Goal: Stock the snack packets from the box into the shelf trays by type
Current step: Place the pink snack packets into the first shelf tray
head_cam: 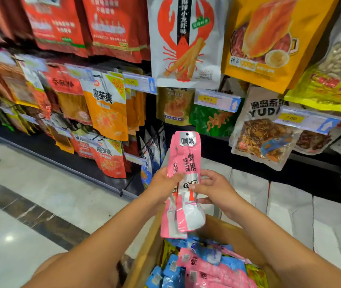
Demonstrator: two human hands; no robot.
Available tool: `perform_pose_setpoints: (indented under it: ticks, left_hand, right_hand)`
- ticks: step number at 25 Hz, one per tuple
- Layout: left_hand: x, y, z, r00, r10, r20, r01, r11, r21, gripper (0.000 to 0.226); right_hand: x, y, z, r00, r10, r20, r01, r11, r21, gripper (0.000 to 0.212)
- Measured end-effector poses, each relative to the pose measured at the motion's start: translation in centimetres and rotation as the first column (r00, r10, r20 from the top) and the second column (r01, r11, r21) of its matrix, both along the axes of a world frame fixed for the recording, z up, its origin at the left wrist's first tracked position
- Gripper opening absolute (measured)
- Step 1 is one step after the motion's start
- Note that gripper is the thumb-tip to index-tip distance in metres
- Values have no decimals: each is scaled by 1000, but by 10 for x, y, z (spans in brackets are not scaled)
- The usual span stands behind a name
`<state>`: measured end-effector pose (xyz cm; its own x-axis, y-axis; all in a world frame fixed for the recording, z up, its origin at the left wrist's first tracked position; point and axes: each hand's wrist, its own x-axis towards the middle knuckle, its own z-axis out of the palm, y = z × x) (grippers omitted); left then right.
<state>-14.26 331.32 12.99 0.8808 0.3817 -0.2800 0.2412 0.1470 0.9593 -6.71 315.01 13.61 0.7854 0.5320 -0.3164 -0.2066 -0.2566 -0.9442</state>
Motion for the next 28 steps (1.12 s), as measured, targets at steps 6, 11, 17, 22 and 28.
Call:
perform_pose_setpoints:
  ticks: [6,11,17,22,28]
  left_hand:
    - [7,78,-10,985,117,-128,-89,975,205,27]
    - [17,124,-12,982,191,10,-190,966,176,15]
    - [24,156,-25,972,236,20,-236,958,161,17]
    - [29,169,-30,977,213,-6,-207,957,203,21]
    - [29,177,-35,965,263,15,-260,942,210,17]
  right_hand:
    - [48,48,-42,987,-94,-130,90,995,-34,33]
    - [96,93,-109,956,-207,-208,175,971,-162,21]
    - [139,145,-200,944,-265,-198,192,926,-324,25]
    - [158,182,-267,940,-306,-147,203,854,-479,26]
    - [145,202,-316,985,-38,-171,-57,852,-520,26]
